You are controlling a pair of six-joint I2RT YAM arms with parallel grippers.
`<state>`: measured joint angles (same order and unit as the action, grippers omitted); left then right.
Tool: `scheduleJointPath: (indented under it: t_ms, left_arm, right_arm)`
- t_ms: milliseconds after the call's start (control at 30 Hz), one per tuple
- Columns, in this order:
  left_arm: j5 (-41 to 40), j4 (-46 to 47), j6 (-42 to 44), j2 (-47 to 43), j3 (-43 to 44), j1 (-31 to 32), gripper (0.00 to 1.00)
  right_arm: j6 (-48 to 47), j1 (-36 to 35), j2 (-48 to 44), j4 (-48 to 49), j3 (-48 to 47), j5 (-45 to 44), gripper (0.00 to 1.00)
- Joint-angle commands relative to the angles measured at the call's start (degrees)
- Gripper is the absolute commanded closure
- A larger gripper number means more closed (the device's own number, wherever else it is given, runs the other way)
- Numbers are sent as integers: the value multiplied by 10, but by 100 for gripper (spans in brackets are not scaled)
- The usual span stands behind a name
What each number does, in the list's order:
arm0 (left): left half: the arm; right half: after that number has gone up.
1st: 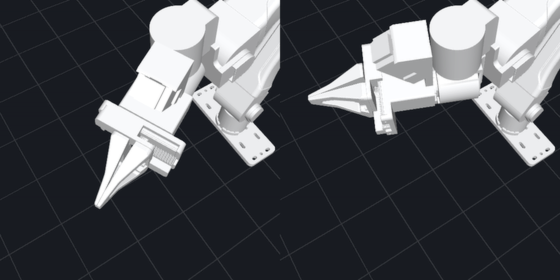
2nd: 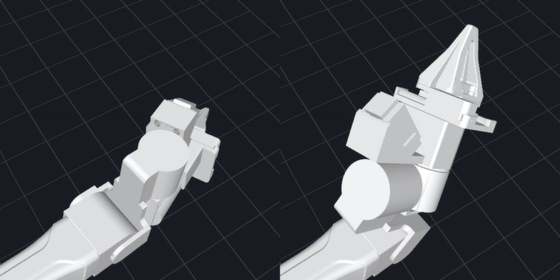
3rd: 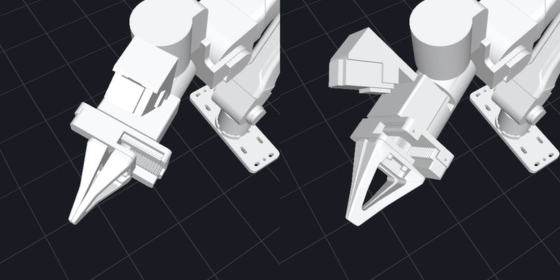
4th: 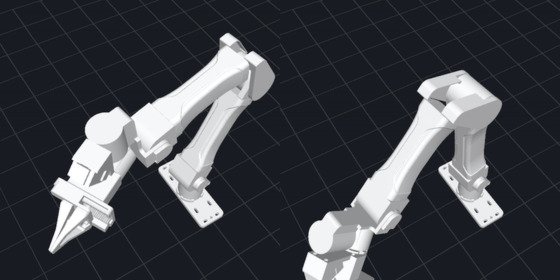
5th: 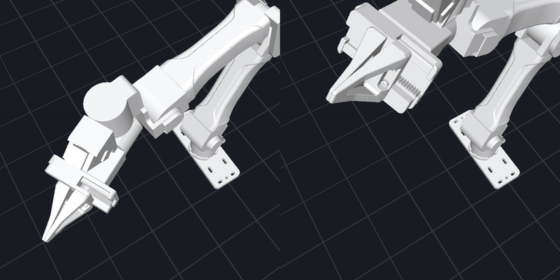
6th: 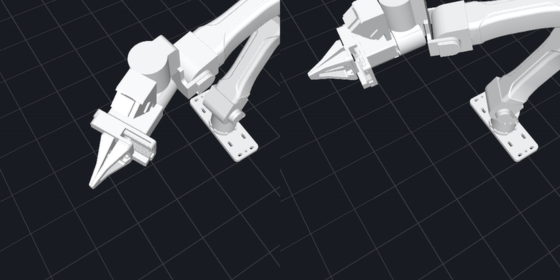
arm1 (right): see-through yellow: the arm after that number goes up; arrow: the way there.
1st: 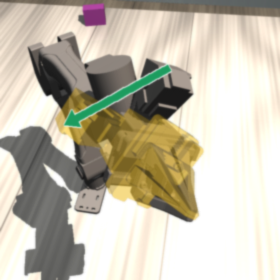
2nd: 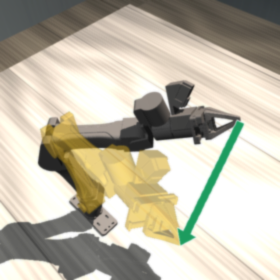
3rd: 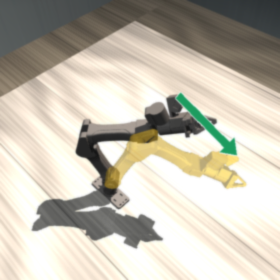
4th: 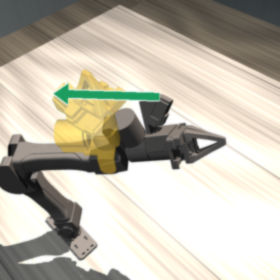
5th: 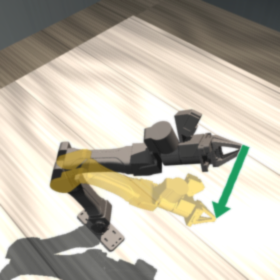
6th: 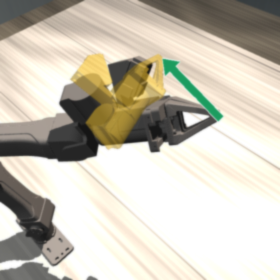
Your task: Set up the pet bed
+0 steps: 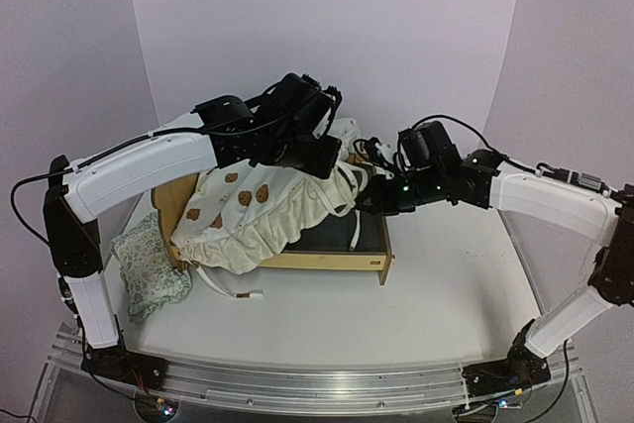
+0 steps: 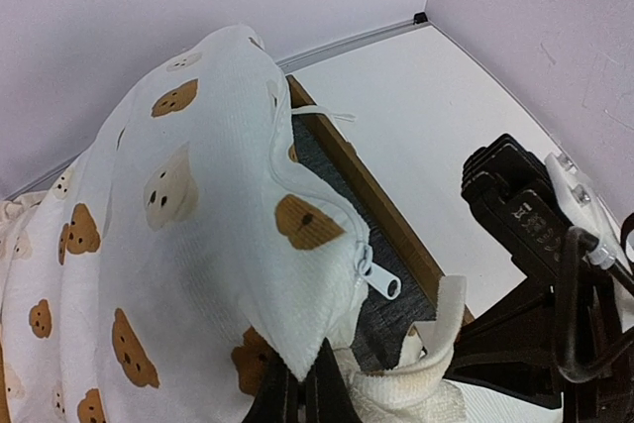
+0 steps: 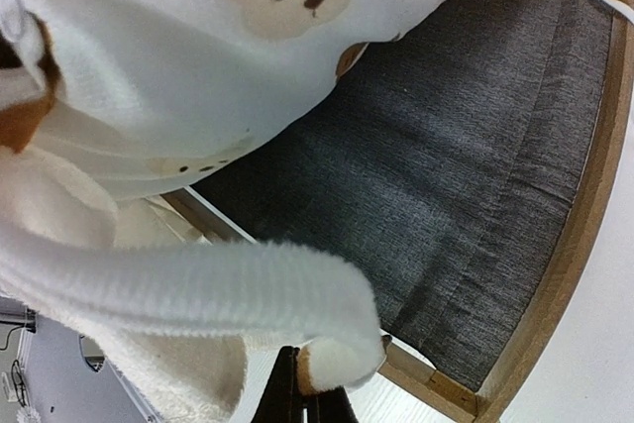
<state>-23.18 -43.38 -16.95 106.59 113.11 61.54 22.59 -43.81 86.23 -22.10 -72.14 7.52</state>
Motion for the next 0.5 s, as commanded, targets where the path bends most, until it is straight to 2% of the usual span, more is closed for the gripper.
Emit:
scheduleJointPath:
  t_ms: [0,467]
  left_arm:
    - [1,32,-4,-13,-3,0,100]
    - [12,39,-7,11,-3,0,100]
  right_arm:
    - [-2,-2,25,-2,16,-15,100]
    - [-28,-2,54,11,33,-75,100]
